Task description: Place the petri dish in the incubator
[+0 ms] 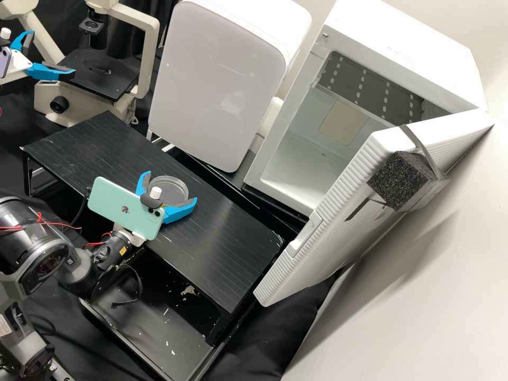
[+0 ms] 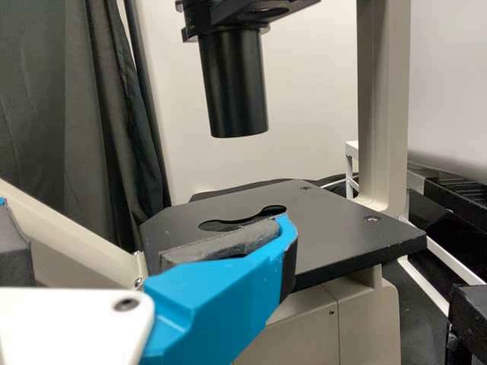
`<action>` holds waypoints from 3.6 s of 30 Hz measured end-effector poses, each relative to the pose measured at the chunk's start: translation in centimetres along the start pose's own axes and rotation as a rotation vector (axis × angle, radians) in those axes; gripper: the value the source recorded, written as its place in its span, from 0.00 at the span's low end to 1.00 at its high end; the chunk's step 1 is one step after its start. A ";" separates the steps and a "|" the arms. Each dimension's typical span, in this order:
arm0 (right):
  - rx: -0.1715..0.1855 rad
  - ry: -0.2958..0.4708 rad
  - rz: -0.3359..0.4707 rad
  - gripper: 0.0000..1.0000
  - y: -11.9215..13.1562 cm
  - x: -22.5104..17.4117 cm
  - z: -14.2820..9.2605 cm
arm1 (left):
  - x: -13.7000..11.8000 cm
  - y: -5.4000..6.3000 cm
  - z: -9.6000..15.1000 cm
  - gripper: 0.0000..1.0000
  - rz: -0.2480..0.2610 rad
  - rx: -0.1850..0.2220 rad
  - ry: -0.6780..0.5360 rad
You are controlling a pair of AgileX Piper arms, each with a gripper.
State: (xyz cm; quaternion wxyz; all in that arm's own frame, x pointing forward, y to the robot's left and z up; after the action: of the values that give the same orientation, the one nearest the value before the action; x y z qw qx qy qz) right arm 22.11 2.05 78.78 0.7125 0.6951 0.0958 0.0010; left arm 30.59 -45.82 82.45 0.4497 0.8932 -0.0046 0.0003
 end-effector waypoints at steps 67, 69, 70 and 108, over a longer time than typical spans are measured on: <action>-0.001 -0.169 0.488 0.00 19.5 17.6 9.8 | 0.0 0.0 0.0 1.00 0.000 0.000 0.000; -0.011 -0.178 0.472 0.00 19.1 18.3 9.9 | 0.0 0.0 0.0 1.00 0.000 0.000 0.000; -0.013 -0.179 0.464 0.00 18.9 18.6 9.9 | 0.0 0.0 0.0 1.00 0.000 0.000 0.000; -0.009 -0.223 0.464 1.00 18.2 21.2 12.1 | 0.0 0.0 0.0 1.00 0.000 0.000 0.000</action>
State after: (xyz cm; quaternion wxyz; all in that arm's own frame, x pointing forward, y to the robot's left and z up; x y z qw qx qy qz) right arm 46.96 -6.51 94.08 0.7023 0.6913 -0.1456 0.0880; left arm 30.59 -45.82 82.45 0.4497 0.8932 -0.0046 0.0003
